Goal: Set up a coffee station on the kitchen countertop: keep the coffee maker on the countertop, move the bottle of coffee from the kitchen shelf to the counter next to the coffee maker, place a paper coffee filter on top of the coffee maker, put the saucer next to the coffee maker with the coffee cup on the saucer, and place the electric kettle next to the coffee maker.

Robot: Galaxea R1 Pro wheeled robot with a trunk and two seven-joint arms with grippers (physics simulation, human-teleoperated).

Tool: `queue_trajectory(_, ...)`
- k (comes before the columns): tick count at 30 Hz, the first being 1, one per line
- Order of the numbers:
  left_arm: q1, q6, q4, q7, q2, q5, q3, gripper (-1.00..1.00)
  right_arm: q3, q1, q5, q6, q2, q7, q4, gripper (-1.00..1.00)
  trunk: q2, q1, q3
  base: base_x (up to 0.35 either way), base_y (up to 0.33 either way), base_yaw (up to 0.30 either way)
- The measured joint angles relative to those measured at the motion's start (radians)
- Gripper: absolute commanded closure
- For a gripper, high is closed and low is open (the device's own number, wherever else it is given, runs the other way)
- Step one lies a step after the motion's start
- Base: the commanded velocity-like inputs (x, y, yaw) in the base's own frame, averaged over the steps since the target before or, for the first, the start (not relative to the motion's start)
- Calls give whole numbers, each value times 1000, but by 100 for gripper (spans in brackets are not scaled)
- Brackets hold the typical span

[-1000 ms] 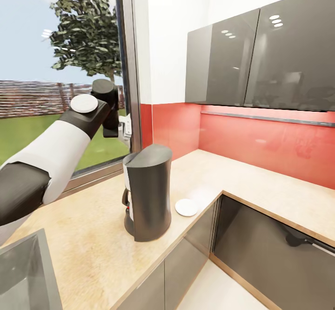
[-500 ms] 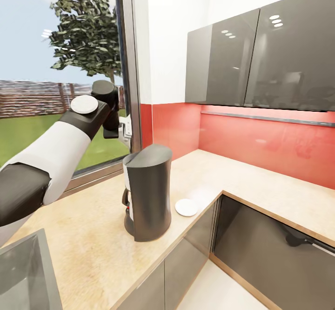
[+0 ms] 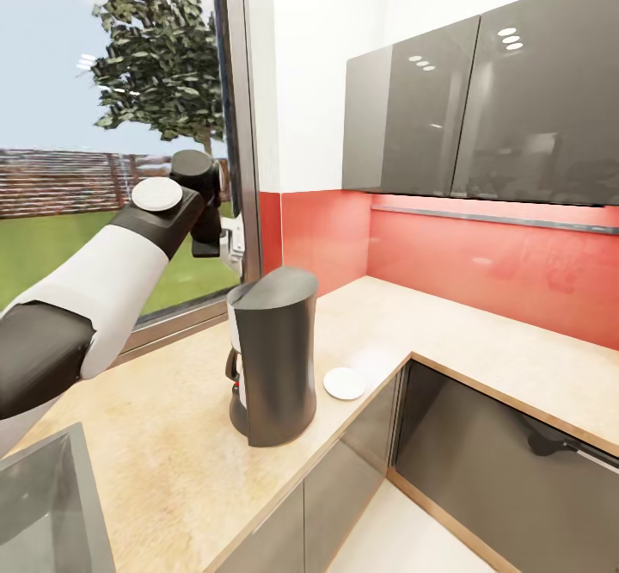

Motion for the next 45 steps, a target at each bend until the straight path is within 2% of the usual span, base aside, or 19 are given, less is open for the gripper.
queue_trajectory(2, 0, 0, 3, 0, 0, 28, -2, 100, 0, 0, 0, 0, 0, 0, 0, -100, 0, 0, 0, 0, 0, 0)
queue_trajectory(7, 3, 0, 5, 0, 0, 41, -3, 100, 0, 0, 0, 0, 0, 0, 0, -100, 0, 0, 0, 0, 0, 0)
queue_trajectory(17, 5, -4, 8, 0, 0, 46, -5, 100, 0, 0, 0, 1, 0, 0, 0, -100, 0, 0, 0, 0, 0, 0)
queue_trajectory(27, 5, -69, 8, 0, 0, 46, -4, 100, 0, 0, 0, 2, 0, 0, 1, -100, 0, 0, 0, 0, 0, 0)
queue_trajectory(36, 6, -72, 11, 0, -2, 47, -4, 100, 0, 0, 0, 2, 0, 0, 1, -100, 0, 0, 0, 0, 0, 0)
queue_trajectory(45, 19, -68, 53, 0, -6, 48, -4, 100, 0, 0, 0, 2, 0, 0, 1, -100, 0, 0, 0, 0, 0, 0)
